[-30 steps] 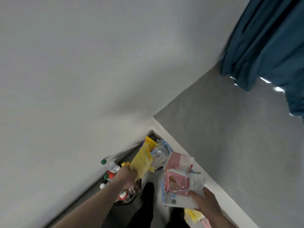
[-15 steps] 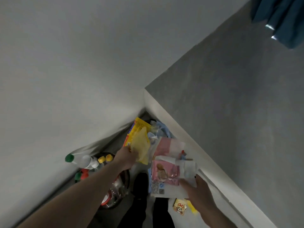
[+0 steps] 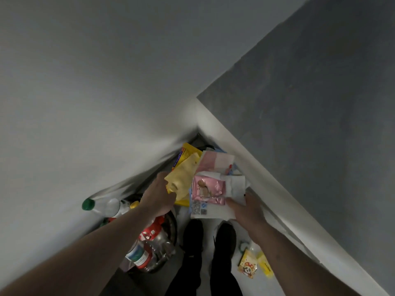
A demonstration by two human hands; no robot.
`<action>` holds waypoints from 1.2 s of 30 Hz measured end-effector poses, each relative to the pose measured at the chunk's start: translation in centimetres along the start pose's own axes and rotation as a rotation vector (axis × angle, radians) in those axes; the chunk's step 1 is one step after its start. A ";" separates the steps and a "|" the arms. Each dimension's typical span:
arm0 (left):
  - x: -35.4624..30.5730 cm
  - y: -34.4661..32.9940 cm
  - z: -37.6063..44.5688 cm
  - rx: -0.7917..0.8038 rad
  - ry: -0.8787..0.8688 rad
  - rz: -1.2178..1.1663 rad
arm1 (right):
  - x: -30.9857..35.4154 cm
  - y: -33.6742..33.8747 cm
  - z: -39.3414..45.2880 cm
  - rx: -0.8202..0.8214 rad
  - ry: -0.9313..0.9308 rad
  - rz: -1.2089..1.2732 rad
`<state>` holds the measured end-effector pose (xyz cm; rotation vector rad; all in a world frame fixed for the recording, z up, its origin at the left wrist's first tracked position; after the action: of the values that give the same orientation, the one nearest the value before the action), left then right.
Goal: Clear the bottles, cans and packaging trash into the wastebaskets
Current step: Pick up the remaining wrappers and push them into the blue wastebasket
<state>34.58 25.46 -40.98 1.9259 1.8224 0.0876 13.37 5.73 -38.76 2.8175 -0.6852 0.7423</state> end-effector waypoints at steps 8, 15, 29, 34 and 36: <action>-2.4 2.9 -1.8 -0.261 -0.180 0.111 | 1.2 -3.3 8.5 0.009 -0.069 -0.145; -5.5 -1.0 -0.5 -0.023 -0.314 0.328 | 0.4 -4.1 8.4 -0.024 -0.034 -0.323; -4.3 -6.0 8.2 0.221 -0.139 0.917 | -2.7 -8.0 13.4 0.289 -0.030 -0.997; -3.4 -7.5 11.1 0.176 -0.103 0.966 | -4.5 -8.5 16.2 0.311 -0.043 -0.982; -3.0 -8.2 11.9 0.171 -0.095 0.950 | -5.2 -8.5 17.4 0.321 -0.028 -0.990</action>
<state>31.04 19.01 -53.81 2.6927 0.7370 0.1474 20.85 10.90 -56.67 2.8813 0.8703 0.6203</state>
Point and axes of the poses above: each hand's wrist, its own z-axis towards the middle knuckle, its own y-axis out of the back of the hand, x = y × z, the point moved 7 cm from there along z, towards the middle knuckle, and after that the axes turned 14 degrees about x, right-handed, at the moved point
